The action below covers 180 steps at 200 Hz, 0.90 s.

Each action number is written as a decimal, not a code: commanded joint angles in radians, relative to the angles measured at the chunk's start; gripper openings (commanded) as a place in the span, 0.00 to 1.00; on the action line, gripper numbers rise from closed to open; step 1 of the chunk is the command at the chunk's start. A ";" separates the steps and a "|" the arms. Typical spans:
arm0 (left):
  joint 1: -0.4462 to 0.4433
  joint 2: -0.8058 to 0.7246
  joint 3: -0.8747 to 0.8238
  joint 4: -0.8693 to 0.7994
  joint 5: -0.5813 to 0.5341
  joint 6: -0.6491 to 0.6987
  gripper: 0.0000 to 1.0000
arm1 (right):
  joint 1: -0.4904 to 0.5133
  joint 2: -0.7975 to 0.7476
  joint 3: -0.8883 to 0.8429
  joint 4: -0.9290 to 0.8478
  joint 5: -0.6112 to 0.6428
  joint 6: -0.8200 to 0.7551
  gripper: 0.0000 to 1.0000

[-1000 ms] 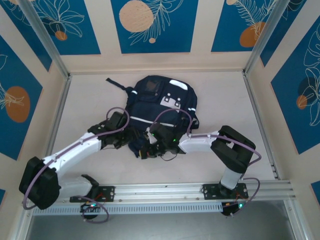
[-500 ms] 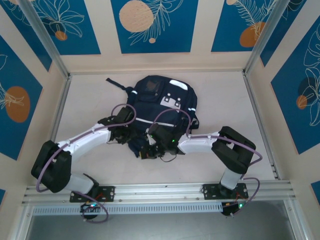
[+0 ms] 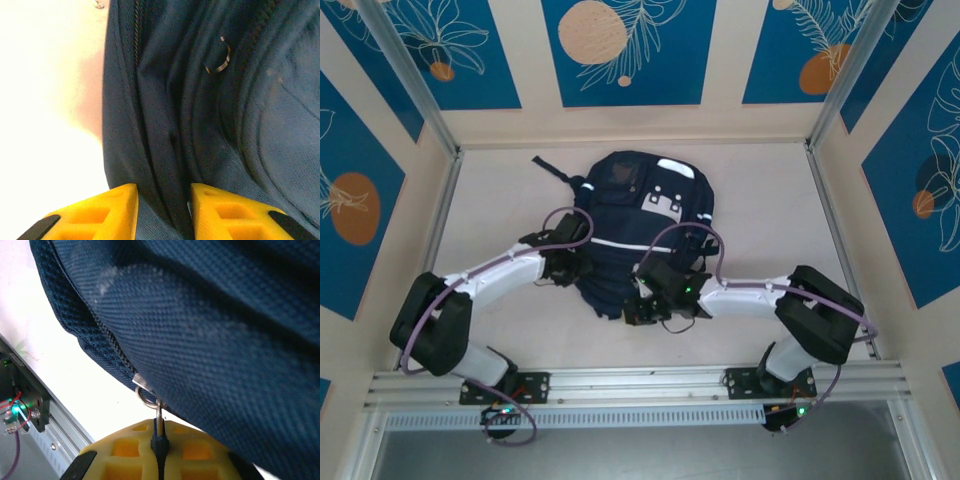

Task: Pack books, pencil case, and school supplies into a backpack

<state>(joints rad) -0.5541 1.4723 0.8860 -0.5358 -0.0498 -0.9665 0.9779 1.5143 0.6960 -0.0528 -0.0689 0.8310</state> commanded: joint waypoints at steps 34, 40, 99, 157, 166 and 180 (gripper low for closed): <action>0.049 0.009 -0.010 0.005 -0.051 0.043 0.31 | -0.108 -0.185 -0.127 -0.173 0.065 -0.120 0.00; 0.052 0.011 -0.009 0.004 -0.048 0.044 0.31 | -0.121 -0.210 -0.142 -0.161 0.054 -0.131 0.00; 0.017 -0.042 0.038 -0.015 0.071 0.051 0.55 | -0.139 -0.268 -0.199 0.008 -0.055 -0.186 0.00; -0.145 -0.059 0.113 -0.082 0.090 -0.074 0.62 | -0.090 -0.139 -0.159 0.163 -0.032 -0.155 0.00; -0.164 -0.046 0.120 -0.080 0.101 -0.096 0.62 | -0.075 -0.111 -0.141 0.172 -0.023 -0.153 0.00; -0.182 -0.024 0.128 -0.076 0.122 -0.126 0.63 | -0.056 -0.071 -0.117 0.188 -0.016 -0.146 0.00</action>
<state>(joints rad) -0.7059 1.4166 0.9840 -0.5697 0.0254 -1.0096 0.8852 1.3895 0.5247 0.0570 -0.0803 0.6800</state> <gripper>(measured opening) 0.625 0.070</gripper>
